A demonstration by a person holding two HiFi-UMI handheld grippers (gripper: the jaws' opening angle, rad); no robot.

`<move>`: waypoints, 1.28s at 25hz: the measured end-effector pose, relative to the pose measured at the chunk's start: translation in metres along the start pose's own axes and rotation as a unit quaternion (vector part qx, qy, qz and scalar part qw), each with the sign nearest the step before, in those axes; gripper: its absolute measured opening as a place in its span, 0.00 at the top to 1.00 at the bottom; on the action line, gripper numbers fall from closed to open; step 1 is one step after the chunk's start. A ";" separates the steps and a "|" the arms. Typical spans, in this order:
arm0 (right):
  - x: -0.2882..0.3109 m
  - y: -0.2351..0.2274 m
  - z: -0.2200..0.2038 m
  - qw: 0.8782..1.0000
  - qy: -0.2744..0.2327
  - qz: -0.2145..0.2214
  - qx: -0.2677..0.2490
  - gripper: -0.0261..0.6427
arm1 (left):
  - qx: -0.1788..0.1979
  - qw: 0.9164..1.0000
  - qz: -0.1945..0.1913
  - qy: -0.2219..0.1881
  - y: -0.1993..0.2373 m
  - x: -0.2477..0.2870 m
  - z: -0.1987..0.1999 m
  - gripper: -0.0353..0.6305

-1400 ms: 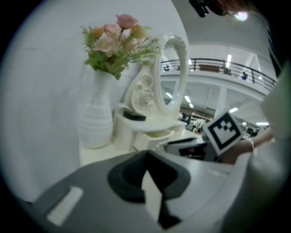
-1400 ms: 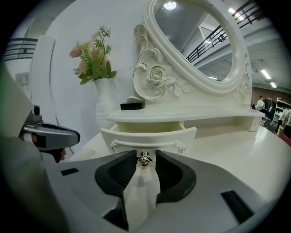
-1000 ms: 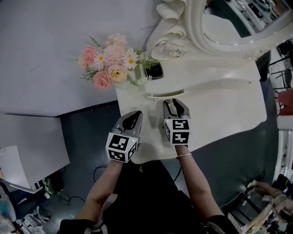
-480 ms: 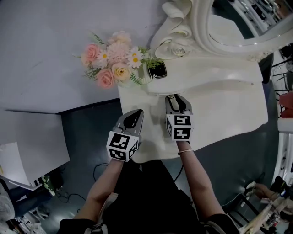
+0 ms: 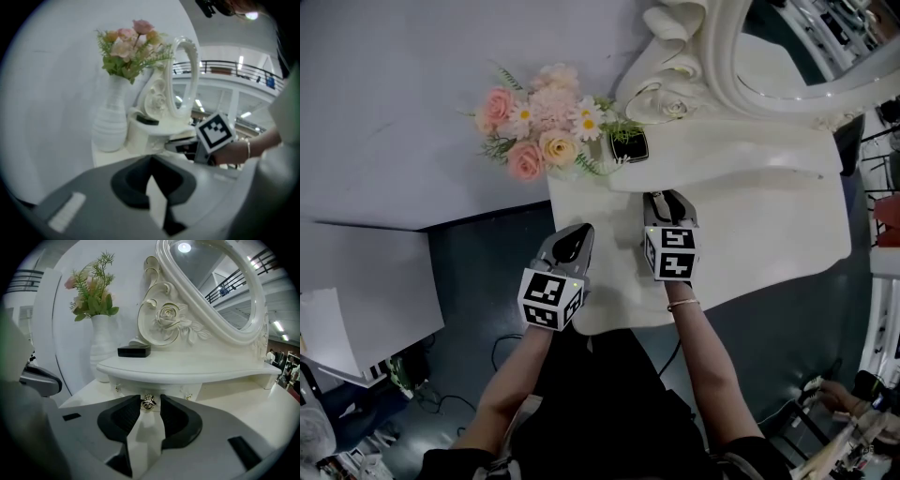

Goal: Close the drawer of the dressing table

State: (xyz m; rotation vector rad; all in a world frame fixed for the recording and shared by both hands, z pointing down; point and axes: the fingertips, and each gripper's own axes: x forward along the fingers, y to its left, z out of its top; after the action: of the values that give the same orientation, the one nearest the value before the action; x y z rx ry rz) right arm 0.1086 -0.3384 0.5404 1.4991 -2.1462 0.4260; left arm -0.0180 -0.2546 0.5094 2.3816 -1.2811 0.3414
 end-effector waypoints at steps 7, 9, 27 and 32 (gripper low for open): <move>-0.003 0.006 0.000 1.000 0.002 0.006 -0.003 0.78 | 0.007 1.000 -0.010 -0.006 -0.004 -0.002 0.004 0.94; -0.007 0.008 0.001 1.000 0.000 0.005 -0.002 0.78 | 0.010 1.000 -0.014 -0.007 -0.006 -0.003 0.004 0.94; -0.092 0.016 -0.003 0.998 -0.036 -0.035 0.043 0.78 | 0.039 0.998 -0.052 -0.020 -0.024 -0.016 0.012 0.94; -0.119 0.025 0.001 0.996 -0.055 -0.042 0.053 0.83 | 0.048 0.996 -0.065 -0.024 -0.029 -0.020 0.016 0.94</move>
State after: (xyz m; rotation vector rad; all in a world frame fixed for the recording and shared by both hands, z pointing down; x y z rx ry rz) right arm 0.1185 -0.2367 0.4750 1.7013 -2.1643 0.4419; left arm -0.0045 -0.2328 0.4804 2.5530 -1.1477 0.3145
